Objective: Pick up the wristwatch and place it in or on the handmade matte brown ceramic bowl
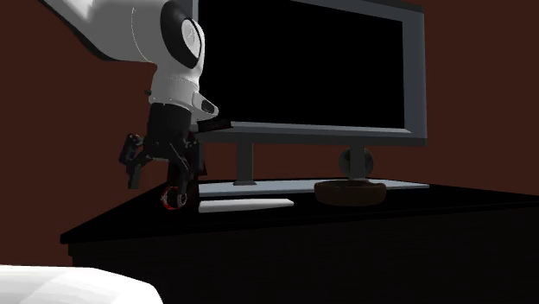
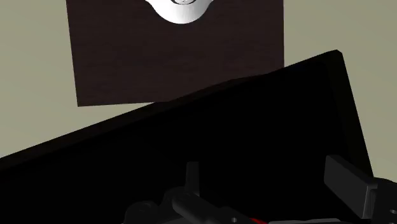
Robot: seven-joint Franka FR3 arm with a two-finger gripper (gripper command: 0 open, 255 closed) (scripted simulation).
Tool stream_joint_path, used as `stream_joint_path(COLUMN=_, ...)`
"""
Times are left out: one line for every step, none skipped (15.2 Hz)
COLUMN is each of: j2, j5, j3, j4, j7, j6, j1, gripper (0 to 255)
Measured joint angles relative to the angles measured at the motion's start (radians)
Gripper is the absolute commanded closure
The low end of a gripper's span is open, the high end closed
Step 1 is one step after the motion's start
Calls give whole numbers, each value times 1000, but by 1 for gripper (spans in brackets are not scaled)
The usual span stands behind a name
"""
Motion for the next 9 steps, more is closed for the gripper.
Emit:
stream_joint_path(j2=0, j5=0, j3=0, j4=0, j7=0, j6=0, j1=0, gripper=0)
stream_joint_path(j2=7, j5=9, j3=-1, j4=2, j7=11, j6=18, j1=-4, gripper=0)
stream_joint_path(j2=15, j5=18, j3=-10, j4=9, j7=20, j6=43, j1=-14, gripper=0)
stream_joint_path(j2=23, j5=33, j3=-14, j4=10, j7=37, j6=77, j1=-22, gripper=0)
stream_joint_path(j2=35, j5=49, j3=-19, j4=12, j7=56, j6=116, j1=-31, gripper=0)
stream_joint_path(j2=47, j5=64, j3=-21, j4=20, j7=73, j6=146, j1=-37, gripper=0)
stream_joint_path(j2=50, j5=71, j3=-23, j4=13, j7=79, j6=171, j1=-41, gripper=0)
stream_joint_path(j2=54, j5=76, j3=-22, j4=6, j7=84, j6=189, j1=-42, gripper=0)
stream_joint_path(j2=51, j5=80, j3=-20, j4=-7, j7=86, j6=203, j1=-42, gripper=0)
